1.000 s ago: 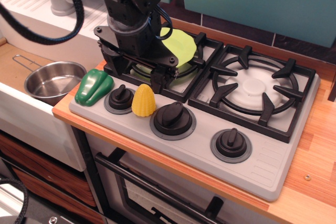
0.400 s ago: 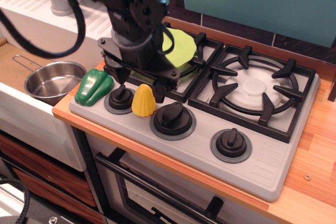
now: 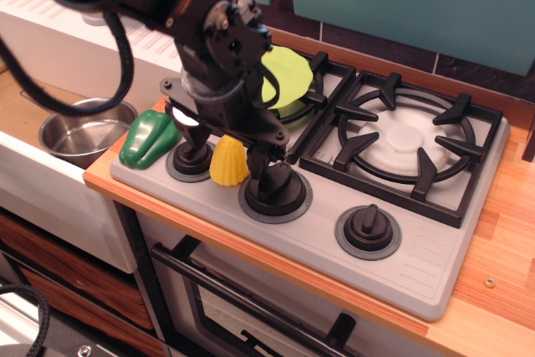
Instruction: End effector reaching corn
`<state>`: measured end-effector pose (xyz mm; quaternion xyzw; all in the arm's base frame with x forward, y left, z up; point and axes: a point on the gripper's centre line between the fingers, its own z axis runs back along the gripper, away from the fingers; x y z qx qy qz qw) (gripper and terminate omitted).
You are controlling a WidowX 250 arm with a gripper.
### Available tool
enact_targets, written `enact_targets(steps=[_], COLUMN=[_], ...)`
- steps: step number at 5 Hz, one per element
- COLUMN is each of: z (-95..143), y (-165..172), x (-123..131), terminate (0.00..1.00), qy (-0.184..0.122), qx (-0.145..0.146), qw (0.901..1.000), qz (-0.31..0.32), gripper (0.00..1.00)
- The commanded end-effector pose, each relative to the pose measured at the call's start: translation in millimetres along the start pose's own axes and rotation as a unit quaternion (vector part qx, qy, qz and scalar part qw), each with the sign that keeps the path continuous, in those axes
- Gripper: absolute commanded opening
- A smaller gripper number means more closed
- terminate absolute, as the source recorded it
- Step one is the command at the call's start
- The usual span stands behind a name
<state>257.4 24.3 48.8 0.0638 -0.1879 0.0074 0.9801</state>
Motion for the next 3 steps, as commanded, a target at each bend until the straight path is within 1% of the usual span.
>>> enact_targets(steps=[1,2,3], z=[-8,-15,-20], y=[3,8,18], x=[3,6,11], terminate=[0.00,0.00,1.00], qy=[-0.022,-0.031,-0.038], qx=[0.000,0.000,-0.002], qw=[0.9997,0.9994,0.9990], qz=[-0.007,-0.013,-0.025], gripper=[1.00,1.00,1.00])
